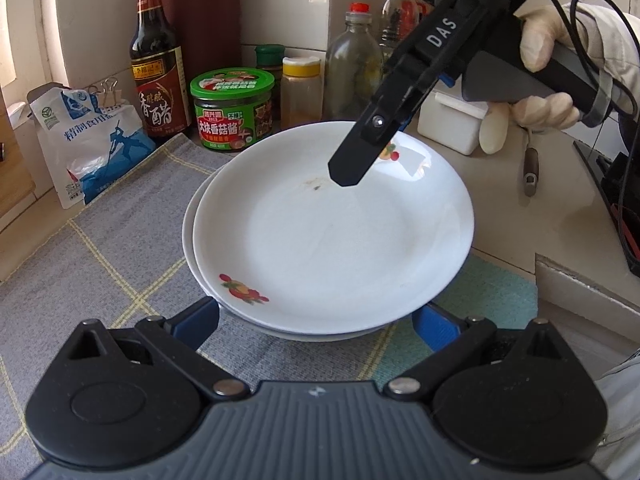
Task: Organize plates and bowls
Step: 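Lower the plate onto the stacked plates and open the right tool, then move the right tool to a plain white bowl and grip its rim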
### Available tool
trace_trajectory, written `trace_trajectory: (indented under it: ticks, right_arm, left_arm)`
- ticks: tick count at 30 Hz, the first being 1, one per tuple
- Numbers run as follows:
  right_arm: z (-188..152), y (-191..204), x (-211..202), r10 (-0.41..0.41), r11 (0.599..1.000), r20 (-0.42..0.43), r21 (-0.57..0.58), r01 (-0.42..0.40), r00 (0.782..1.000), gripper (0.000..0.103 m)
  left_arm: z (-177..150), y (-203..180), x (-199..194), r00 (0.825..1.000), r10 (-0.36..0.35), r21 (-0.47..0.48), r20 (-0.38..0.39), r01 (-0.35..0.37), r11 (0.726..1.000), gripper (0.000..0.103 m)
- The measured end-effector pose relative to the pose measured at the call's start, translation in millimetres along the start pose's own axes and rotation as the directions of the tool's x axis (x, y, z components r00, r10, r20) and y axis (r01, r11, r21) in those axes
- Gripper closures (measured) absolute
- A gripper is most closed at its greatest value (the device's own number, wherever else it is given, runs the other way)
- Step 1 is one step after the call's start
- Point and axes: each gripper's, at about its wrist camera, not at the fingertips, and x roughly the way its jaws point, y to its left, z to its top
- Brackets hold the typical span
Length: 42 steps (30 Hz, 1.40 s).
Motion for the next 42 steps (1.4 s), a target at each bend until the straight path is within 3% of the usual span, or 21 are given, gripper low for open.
trace_trajectory:
  ticks: [12,17,22,26,29,32,36,42]
  right_arm:
    - [-10,14,-5,-0.13,0.986,-0.011,-0.103,0.128,0.991,0.0]
    - [-8,37,-18,-0.146,0.966,0.078,-0.203,0.159,0.986,0.0]
    - [-3,79,-20,-0.131,0.918,0.203,-0.344,0.196,0.97,0.0]
    - [0,115,-11,-0.122,0.875,0.301,-0.416,0.246,0.946,0.0]
    - [2,140,-3,-0.08,0.88,0.343,-0.417,0.228,0.936,0.0]
    - [-2,168,9,-0.054,0.882,0.383,-0.415,0.224,0.922,0.0]
    - [-9,209,29,-0.04,0.896,0.415,-0.387,0.216,0.909,0.0]
    - [-23,271,62,0.008,0.92,0.41,-0.359,0.154,0.912,0.0]
  left_arm:
    - [-8,-5,-13,0.998,0.045,-0.042,0.045,-0.043,0.998,0.001]
    - [-10,-2,-31,0.992,0.093,-0.1,0.085,-0.084,0.991,0.001]
    - [-15,2,-60,0.976,0.185,-0.183,0.117,-0.162,0.97,0.001]
    - [-28,7,-89,0.946,0.293,-0.263,0.137,-0.251,0.932,0.001]
    - [-45,17,-108,0.92,0.369,-0.322,0.134,-0.311,0.894,0.001]
    - [-67,32,-125,0.913,0.39,-0.36,0.12,-0.326,0.874,0.001]
    - [-95,37,-154,0.906,0.407,-0.348,0.117,-0.346,0.871,0.001]
    - [-141,47,-196,0.897,0.432,-0.315,0.089,-0.386,0.867,0.001]
